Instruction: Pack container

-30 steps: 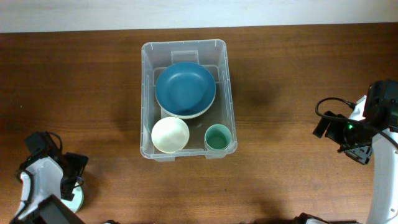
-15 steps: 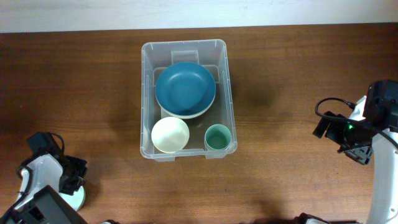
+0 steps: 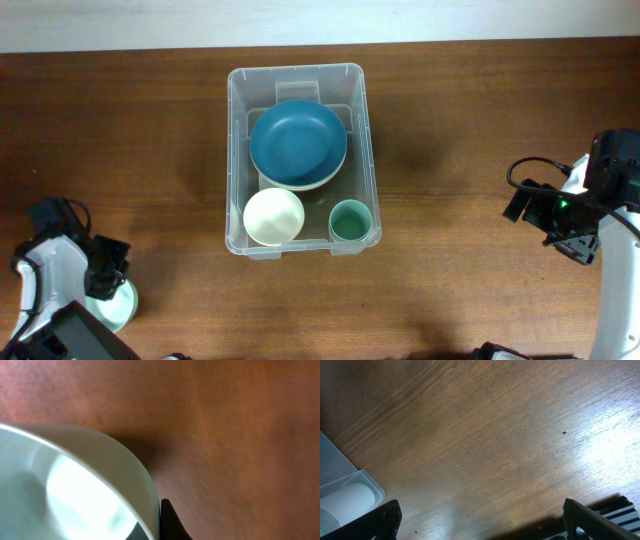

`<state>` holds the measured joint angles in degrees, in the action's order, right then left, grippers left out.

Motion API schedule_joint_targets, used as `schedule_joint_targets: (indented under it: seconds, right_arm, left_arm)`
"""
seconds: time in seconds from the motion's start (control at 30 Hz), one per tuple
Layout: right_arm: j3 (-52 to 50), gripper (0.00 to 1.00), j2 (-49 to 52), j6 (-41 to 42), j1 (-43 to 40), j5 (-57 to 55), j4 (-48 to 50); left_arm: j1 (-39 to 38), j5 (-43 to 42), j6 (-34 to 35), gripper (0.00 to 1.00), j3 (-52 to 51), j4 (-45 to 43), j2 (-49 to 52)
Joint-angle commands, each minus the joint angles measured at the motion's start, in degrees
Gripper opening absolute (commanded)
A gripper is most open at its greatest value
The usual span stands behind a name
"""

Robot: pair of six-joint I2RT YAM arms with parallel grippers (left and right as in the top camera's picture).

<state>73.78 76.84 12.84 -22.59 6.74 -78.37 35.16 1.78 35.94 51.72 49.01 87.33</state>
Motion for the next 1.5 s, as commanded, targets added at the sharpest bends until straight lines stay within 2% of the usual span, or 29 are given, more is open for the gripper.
schedule_joint_targets:
  seconds: [0.0, 0.23, 0.47, 0.67, 0.77, 0.97, 1.33, 1.4, 1.43, 1.47]
  right_arm:
    - [-0.07, 0.99, -0.07, -0.61, -0.31, -0.55, 0.04]
    - [-0.07, 0.99, -0.07, -0.61, -0.31, -0.52, 0.17]
    - [-0.07, 0.99, -0.07, -0.61, -0.31, -0.55, 0.22]
    - [-0.07, 0.99, -0.07, -0.61, -0.31, -0.52, 0.31]
    - [-0.07, 0.99, -0.07, -0.59, -0.31, -0.52, 0.44]
    - [-0.07, 0.99, -0.07, -0.61, -0.31, -0.50, 0.39]
    - [-0.07, 0.99, -0.07, -0.59, -0.31, -0.52, 0.39]
    - [-0.07, 0.99, -0.07, -0.61, -0.31, -0.52, 0.39]
    - [-0.07, 0.99, -0.07, -0.59, -0.31, -0.52, 0.39]
    - [-0.07, 0.99, -0.07, -0.59, -0.31, -0.52, 0.39]
  left_arm:
    - [-3.02, -3.54, -2.43, 0.01, 5.11, 2.38, -1.64]
    - [-17.44, -2.99, -5.01, 0.01, 16.76, 8.17, -7.10]
    - [-39.12, 5.11, -7.02, 0.01, 30.08, 13.75, -7.93]
    - [-56.19, 7.32, -9.92, 0.01, 32.50, 12.24, -6.91]
    - [-61.24, 7.28, -11.96, 0.01, 32.50, 12.15, -4.66]
    - [-66.07, 7.06, -13.57, 0.01, 32.48, 13.49, 3.19]
    - [-66.29, 2.03, -13.57, 0.00, 32.48, 14.03, 14.21]
    - [-66.29, 2.01, -13.57, 0.02, 32.48, 14.10, 14.88]
    - [-66.29, 2.03, -13.57, 0.09, 32.48, 14.19, 14.91]
    - [-66.29, 2.03, -13.57, 0.20, 32.48, 14.23, 14.91]
